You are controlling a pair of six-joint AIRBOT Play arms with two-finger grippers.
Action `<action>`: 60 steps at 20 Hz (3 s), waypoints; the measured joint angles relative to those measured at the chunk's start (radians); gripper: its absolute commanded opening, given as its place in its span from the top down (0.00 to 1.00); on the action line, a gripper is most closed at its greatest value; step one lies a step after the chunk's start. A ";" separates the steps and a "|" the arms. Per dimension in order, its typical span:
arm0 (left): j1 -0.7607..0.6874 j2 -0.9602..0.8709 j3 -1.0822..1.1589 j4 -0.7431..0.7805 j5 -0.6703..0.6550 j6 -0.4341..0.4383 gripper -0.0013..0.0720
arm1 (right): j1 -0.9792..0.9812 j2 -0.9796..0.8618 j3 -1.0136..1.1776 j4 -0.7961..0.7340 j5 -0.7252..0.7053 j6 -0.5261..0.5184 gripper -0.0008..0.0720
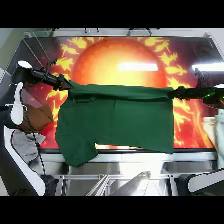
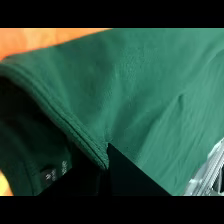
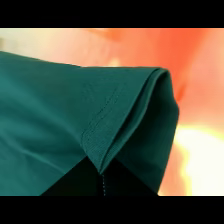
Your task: Fold the shirts.
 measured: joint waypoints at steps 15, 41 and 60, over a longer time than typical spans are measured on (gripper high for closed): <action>0.121 0.246 -0.224 0.074 -0.152 -0.183 0.63 | -0.092 0.207 -0.146 -0.546 0.216 0.443 0.55; 0.212 0.684 -1.346 0.321 0.159 -0.193 0.65 | 0.059 0.297 -0.573 -0.316 0.232 0.388 0.38; 0.071 0.569 -1.147 0.243 0.185 -0.121 0.94 | -0.165 0.390 -0.691 -0.376 0.264 0.445 0.40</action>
